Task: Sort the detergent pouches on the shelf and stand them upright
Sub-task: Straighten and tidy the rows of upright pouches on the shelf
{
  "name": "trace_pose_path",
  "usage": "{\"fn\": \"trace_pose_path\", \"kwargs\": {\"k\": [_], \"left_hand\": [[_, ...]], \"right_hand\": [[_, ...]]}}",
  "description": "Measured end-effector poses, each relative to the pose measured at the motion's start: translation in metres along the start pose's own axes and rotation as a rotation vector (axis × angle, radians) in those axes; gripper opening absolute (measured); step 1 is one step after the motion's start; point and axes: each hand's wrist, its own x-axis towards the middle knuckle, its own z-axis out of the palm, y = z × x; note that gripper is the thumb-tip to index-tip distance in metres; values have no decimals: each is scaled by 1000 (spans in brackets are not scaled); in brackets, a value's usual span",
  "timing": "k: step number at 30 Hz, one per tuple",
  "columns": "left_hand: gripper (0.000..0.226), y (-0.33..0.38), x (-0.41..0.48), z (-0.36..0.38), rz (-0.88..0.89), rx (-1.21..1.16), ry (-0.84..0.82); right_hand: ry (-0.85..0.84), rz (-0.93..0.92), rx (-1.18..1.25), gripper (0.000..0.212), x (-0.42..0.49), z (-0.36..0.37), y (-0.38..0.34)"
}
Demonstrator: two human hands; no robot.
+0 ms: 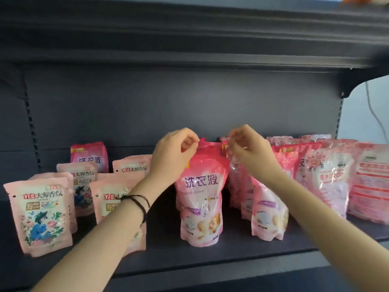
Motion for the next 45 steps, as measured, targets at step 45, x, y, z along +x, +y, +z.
{"fn": "trace_pose_path", "kwargs": {"k": [45], "left_hand": [[23, 35, 173, 137, -662, -783, 11]], "right_hand": [[-115, 465, 792, 31, 193, -90, 99]]}}
